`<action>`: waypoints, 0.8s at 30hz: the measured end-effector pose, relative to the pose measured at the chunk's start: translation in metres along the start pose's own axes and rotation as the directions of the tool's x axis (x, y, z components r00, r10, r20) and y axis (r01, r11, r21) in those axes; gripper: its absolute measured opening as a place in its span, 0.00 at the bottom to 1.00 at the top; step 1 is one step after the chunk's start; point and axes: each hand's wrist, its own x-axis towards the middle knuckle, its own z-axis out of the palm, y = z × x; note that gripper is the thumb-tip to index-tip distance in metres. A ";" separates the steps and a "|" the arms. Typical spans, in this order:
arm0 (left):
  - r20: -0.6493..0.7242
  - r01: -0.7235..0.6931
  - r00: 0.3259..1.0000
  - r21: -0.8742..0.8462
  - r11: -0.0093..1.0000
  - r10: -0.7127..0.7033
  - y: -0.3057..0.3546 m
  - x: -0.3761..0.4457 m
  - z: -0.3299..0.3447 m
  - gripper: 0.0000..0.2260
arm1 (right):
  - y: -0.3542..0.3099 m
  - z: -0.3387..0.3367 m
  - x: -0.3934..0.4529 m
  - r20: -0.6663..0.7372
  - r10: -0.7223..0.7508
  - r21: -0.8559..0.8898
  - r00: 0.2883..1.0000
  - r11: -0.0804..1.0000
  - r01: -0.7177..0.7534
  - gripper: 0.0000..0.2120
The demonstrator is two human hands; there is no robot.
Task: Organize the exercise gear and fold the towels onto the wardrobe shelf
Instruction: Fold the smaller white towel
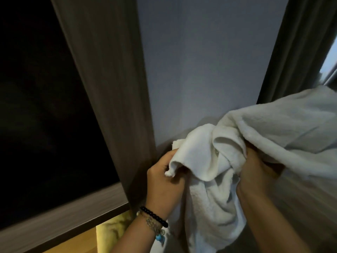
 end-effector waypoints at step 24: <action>0.129 -0.087 0.988 -0.021 0.996 0.089 -0.058 -0.147 -0.163 0.14 | 0.096 -0.006 -0.184 0.141 0.037 0.018 0.989 0.999 -0.040 0.30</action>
